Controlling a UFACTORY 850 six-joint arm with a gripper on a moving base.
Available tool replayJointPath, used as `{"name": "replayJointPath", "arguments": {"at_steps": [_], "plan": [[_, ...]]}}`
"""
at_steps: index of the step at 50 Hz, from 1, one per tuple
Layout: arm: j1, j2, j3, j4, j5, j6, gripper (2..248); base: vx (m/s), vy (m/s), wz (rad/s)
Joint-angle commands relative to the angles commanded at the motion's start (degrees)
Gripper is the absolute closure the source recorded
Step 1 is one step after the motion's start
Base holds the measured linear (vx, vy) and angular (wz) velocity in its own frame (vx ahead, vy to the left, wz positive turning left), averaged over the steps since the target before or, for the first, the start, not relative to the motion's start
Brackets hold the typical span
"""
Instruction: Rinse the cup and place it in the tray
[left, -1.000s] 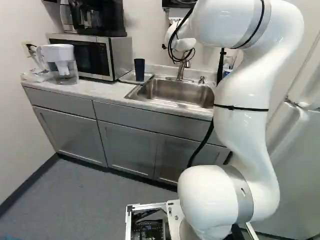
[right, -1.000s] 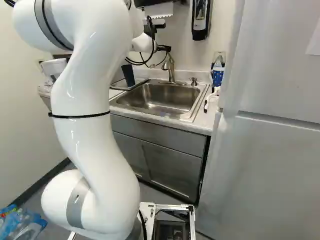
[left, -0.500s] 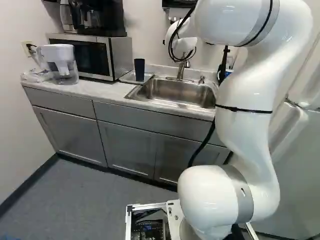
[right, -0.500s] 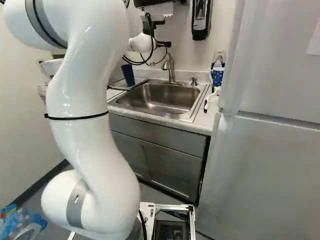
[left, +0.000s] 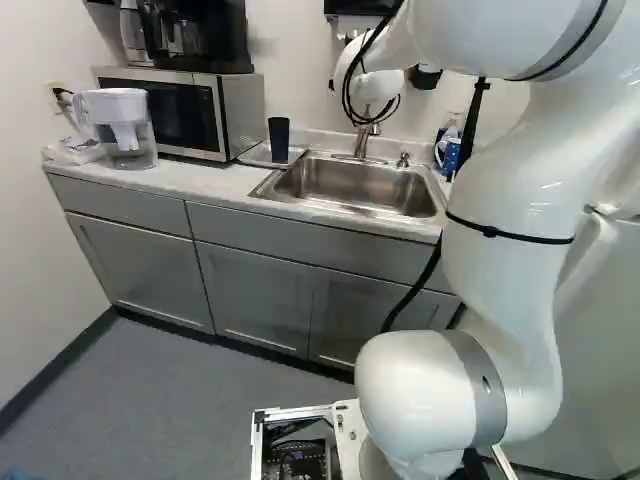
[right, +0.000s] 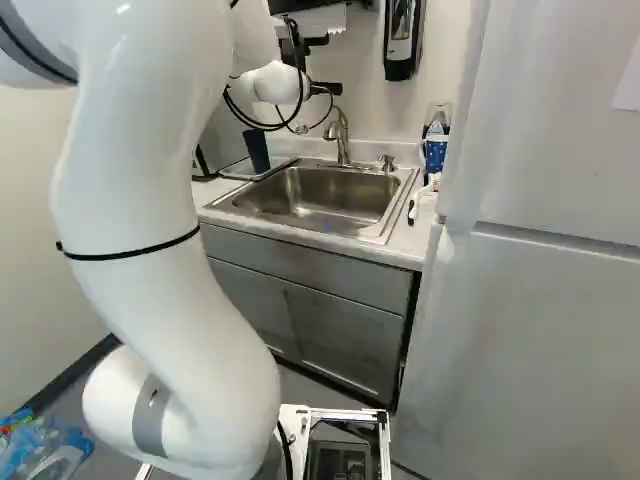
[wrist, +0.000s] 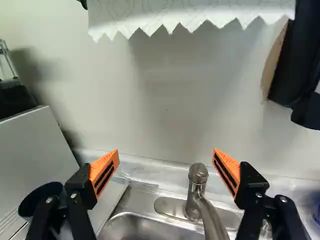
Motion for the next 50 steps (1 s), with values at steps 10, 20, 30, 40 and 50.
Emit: {"name": "replayJointPath", "arguments": {"at_steps": [10, 20, 30, 40, 50], "plan": [[-0.9, 2.5, 2.8, 0.0, 0.0, 0.0, 3, 0.000, 0.000, 0.000], [-1.9, 4.9, 5.3, 0.0, 0.0, 0.0, 3, 0.000, 0.000, 0.000], [-3.1, 7.3, 7.8, 0.0, -0.5, 0.0, 3, 0.000, 0.000, 0.000], [-4.1, 9.8, 10.4, 0.0, -3.3, 0.0, 3, 0.000, 0.000, 0.000], [-4.6, 12.7, 13.3, 0.0, -8.6, 0.0, 3, 0.000, 0.000, 0.000]]}}
